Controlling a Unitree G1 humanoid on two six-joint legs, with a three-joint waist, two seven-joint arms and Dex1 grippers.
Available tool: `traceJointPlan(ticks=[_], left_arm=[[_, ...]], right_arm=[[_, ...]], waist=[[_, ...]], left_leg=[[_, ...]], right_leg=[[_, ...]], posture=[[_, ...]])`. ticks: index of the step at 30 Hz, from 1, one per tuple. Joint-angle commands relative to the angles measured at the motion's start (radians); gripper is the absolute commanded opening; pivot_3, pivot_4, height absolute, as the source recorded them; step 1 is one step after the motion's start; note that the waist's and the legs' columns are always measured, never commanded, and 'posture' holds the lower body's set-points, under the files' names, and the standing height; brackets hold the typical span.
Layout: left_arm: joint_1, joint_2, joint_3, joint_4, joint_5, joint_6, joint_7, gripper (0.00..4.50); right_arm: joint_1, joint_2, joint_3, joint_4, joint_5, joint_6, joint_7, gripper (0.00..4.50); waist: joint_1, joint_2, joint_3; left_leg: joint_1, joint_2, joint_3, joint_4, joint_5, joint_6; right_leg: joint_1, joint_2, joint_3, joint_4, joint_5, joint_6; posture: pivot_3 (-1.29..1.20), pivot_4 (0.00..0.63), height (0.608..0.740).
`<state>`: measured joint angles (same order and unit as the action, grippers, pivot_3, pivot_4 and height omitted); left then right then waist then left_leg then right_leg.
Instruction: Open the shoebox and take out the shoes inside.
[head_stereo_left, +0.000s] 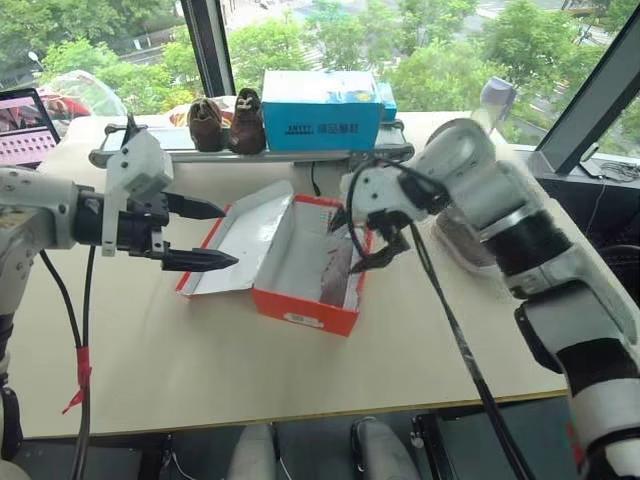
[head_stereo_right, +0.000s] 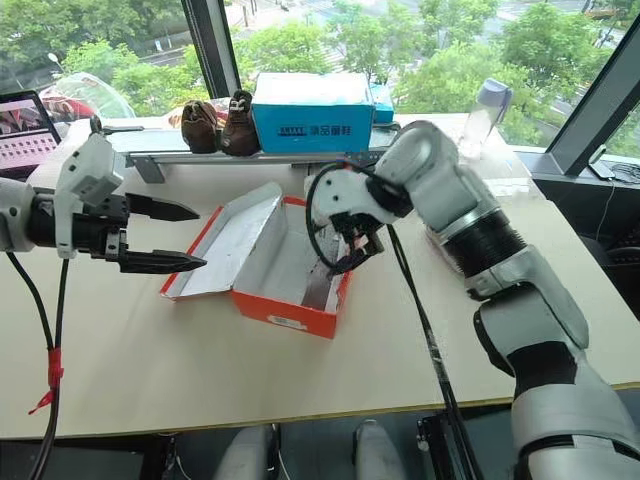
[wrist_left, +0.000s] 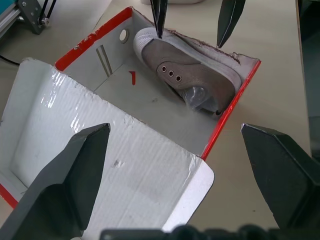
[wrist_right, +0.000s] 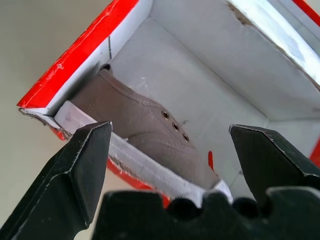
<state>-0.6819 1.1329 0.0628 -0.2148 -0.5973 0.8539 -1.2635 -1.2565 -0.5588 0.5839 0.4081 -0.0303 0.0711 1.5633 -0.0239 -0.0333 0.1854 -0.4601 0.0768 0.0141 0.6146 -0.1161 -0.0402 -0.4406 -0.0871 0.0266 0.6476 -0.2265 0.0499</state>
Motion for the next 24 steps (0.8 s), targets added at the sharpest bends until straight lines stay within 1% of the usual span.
traceJointPlan(ticks=[1, 7, 11, 13, 15, 17, 24], left_arm=[[0.016, 0.027, 0.062, -0.042, -0.024, 0.01, 0.015, 4.5], [0.06, 0.039, 0.101, -0.078, -0.051, 0.031, 0.041, 4.5], [0.085, 0.045, 0.124, -0.097, -0.064, 0.042, 0.055, 4.5], [0.092, 0.045, 0.129, -0.102, -0.069, 0.046, 0.062, 4.5], [0.097, 0.047, 0.133, -0.105, -0.073, 0.047, 0.068, 4.5], [0.1, 0.049, 0.135, -0.106, -0.078, 0.047, 0.072, 4.5], [0.101, 0.049, 0.13, -0.109, -0.089, 0.044, 0.086, 4.5]], right_arm=[[-0.006, 0.001, 0.025, 0.025, -0.048, -0.13, 0.048, 4.43], [-0.05, -0.004, 0.072, 0.15, -0.128, -0.319, 0.051, 4.43], [-0.078, -0.025, 0.114, 0.155, -0.099, -0.385, 0.051, 4.43], [-0.084, -0.061, 0.158, 0.113, -0.063, -0.404, 0.051, 4.43], [-0.091, -0.12, 0.222, 0.004, 0.018, -0.385, 0.051, 4.43], [-0.106, -0.154, 0.263, -0.064, 0.075, -0.367, 0.051, 4.43], [-0.147, -0.256, 0.406, -0.178, 0.138, -0.404, 0.051, 4.43]], waist=[[0.002, 0.0, 0.0], [0.008, 0.0, 0.0], [0.008, 0.0, 0.0], [0.009, 0.0, 0.0], [0.012, 0.0, 0.0], [0.012, 0.0, 0.0], [0.007, 0.0, 0.0]], left_leg=[[0.0, 0.0, 0.0, 0.0, 0.0, 0.0], [0.0, 0.0, 0.0, 0.0, 0.0, 0.0], [0.0, 0.0, 0.0, 0.0, 0.0, 0.0], [0.0, 0.0, 0.0, 0.0, 0.0, 0.0], [0.0, 0.0, 0.0, 0.0, 0.0, 0.0], [0.0, 0.0, 0.0, 0.0, 0.0, 0.0], [0.002, 0.001, 0.0, 0.0, 0.0, 0.0]], right_leg=[[0.0, 0.0, 0.0, 0.0, 0.0, 0.0], [0.001, 0.0, 0.0, 0.0, 0.0, 0.0], [0.001, 0.0, 0.0, 0.0, 0.0, 0.0], [0.001, 0.0, 0.0, 0.0, 0.0, 0.0], [0.001, 0.0, 0.0, 0.0, 0.001, -0.001], [0.0, 0.0, 0.0, 0.0, 0.001, -0.002], [0.0, 0.0, 0.0, 0.0, 0.0, -0.001]], posture=[[0.0, 0.15, 0.74], [0.0, 0.15, 0.74], [0.0, 0.15, 0.74], [0.0, 0.15, 0.74], [0.0, 0.15, 0.74], [0.0, 0.15, 0.74], [0.0, 0.15, 0.74]])
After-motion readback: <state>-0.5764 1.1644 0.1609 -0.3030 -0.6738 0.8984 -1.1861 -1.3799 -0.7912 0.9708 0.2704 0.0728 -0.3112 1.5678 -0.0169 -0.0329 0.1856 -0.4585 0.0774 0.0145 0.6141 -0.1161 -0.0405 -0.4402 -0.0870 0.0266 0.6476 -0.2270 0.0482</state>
